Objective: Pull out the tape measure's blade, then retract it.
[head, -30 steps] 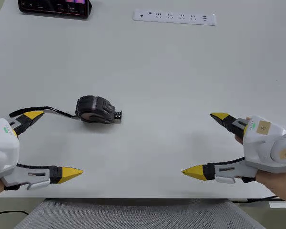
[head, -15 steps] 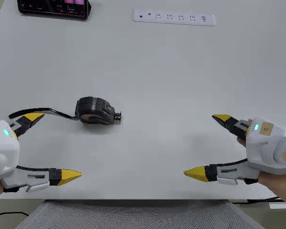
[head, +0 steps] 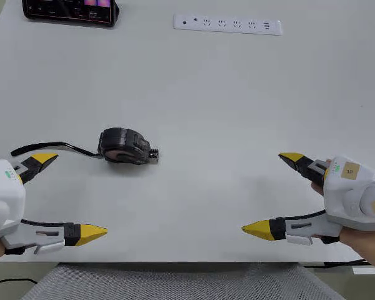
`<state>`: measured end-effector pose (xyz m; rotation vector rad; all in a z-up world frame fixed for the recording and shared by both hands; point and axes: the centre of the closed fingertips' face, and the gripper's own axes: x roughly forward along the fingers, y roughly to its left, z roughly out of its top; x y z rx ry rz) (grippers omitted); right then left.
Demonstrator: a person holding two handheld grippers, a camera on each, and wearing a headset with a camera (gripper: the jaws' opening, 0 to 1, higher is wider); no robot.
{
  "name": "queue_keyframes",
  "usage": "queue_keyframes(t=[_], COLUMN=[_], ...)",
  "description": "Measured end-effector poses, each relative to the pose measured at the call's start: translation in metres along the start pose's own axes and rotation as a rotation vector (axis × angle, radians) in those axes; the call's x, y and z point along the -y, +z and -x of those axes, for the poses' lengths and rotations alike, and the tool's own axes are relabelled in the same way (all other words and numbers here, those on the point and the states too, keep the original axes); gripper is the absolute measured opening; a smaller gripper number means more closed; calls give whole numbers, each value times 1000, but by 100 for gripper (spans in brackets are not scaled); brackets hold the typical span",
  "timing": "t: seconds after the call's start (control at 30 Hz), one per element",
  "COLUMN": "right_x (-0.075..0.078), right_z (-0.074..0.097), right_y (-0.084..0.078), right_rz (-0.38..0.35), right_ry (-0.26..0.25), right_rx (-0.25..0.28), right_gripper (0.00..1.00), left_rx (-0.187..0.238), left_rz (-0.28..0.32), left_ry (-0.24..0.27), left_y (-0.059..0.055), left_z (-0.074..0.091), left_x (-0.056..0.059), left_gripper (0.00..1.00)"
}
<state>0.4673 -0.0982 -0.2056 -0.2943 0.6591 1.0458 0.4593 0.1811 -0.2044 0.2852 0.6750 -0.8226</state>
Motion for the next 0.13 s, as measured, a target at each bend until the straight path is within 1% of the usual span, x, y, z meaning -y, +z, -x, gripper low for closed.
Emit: queue_keyframes(t=[0.13], right_x=[1], right_z=[0], right_y=[0], right_rz=[0], right_ry=[-1], right_rx=[0], right_gripper=[99], left_rx=[0], left_rz=[-1], left_ry=[1], left_y=[0], left_z=[0], left_x=[0], left_gripper=[99])
